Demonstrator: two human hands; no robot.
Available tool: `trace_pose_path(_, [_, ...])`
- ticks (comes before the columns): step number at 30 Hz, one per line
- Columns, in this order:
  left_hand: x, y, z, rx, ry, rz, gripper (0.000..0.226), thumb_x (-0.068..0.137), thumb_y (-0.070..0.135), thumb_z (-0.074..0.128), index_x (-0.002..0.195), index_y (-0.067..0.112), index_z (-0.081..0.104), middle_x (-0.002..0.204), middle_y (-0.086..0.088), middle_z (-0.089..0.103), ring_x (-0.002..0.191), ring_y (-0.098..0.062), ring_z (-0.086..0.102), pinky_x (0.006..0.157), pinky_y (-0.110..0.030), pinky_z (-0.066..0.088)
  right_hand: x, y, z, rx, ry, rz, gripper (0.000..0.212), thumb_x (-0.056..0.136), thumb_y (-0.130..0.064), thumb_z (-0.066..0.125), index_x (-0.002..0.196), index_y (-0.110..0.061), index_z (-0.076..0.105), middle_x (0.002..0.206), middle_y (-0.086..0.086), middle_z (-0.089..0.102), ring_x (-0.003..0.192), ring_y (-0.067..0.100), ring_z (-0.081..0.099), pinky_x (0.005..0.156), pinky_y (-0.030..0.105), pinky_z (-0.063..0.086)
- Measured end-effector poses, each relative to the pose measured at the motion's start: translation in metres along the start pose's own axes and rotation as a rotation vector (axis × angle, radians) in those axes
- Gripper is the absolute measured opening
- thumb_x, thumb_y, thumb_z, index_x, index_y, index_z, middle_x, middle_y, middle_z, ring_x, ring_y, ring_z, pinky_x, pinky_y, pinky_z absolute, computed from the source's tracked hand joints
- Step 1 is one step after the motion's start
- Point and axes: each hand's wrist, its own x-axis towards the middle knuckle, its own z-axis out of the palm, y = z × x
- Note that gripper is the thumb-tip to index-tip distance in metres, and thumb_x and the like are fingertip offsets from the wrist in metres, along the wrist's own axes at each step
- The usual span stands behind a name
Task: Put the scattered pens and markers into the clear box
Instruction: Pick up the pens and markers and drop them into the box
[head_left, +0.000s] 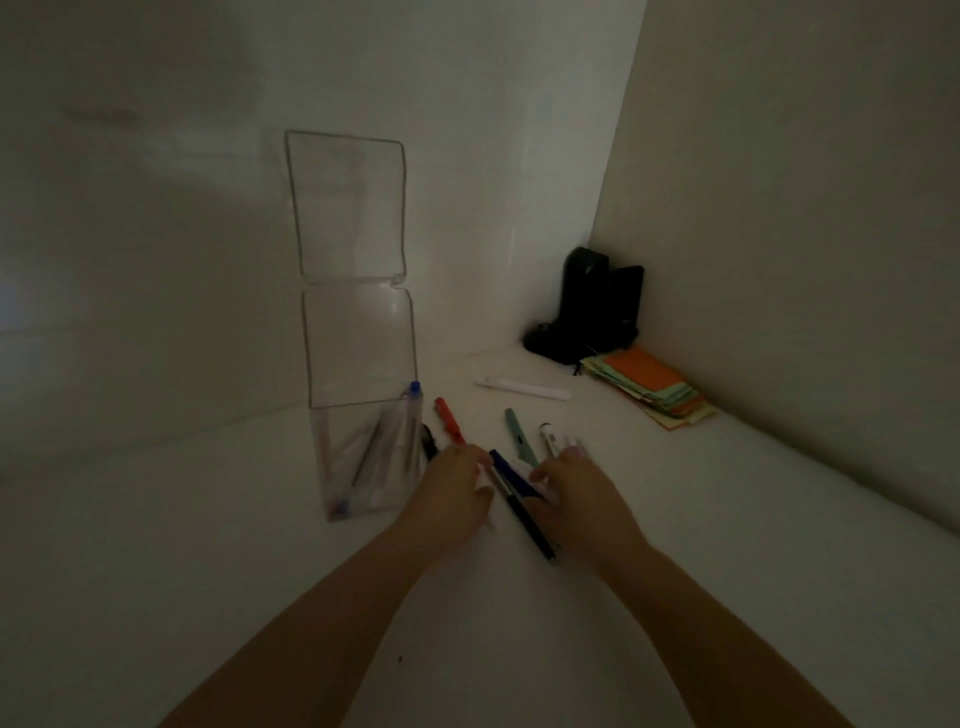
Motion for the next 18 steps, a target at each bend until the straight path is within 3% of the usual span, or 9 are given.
trace_pose_path(3, [0.014,0.003,0.012,0.064,0.054,-0.015,0.030,0.086,0.018,0.054,0.114,0.009,0.051,0.118,-0.015,0.051,0.108,-0.027,0.048,0.092,-0.033,0.040,0.002,0.005,-0.003,-0.056,0.097,0.004,0.038,0.088,-0.030,0.055,0.123,-0.017,0.054,0.123,0.007,0.051,0.113,0.021,0.048,0.091,0.030,0.044])
trace_pose_path(7, [0.019,0.012,0.025,0.293,0.011,-0.081,0.039,0.080,0.038,0.059,0.106,0.010,0.050,0.108,-0.014,0.058,0.102,-0.029,0.049,0.080,-0.037,0.044,0.009,0.010,-0.005,-0.067,-0.118,0.056,0.036,0.091,-0.030,0.050,0.123,-0.015,0.054,0.123,0.011,0.061,0.108,0.026,0.059,0.088,0.034,0.049])
trace_pose_path(11, [0.018,0.021,0.033,0.353,-0.002,-0.094,0.037,0.080,0.033,0.058,0.105,0.008,0.046,0.105,-0.014,0.062,0.095,-0.029,0.056,0.071,-0.034,0.044,0.011,0.012,-0.004,-0.075,-0.194,0.049,0.035,0.087,-0.024,0.052,0.118,-0.008,0.053,0.115,0.016,0.064,0.098,0.030,0.062,0.078,0.035,0.052])
trace_pose_path(15, [0.015,0.029,0.030,0.313,-0.024,-0.166,0.043,0.080,0.032,0.061,0.107,0.006,0.040,0.094,-0.010,0.060,0.078,-0.022,0.056,0.060,-0.031,0.043,0.013,0.016,-0.010,0.131,-0.194,0.109,0.037,0.093,-0.019,0.045,0.127,-0.005,0.045,0.136,0.019,0.049,0.122,0.033,0.050,0.094,0.037,0.045])
trace_pose_path(18, [0.015,0.031,0.027,0.325,0.007,-0.171,0.042,0.079,0.030,0.063,0.106,0.005,0.041,0.094,-0.012,0.060,0.074,-0.021,0.052,0.058,-0.030,0.042,0.011,0.021,-0.014,0.269,-0.168,0.139,0.049,0.092,-0.016,0.047,0.138,-0.004,0.033,0.143,0.018,0.042,0.126,0.032,0.046,0.098,0.036,0.043])
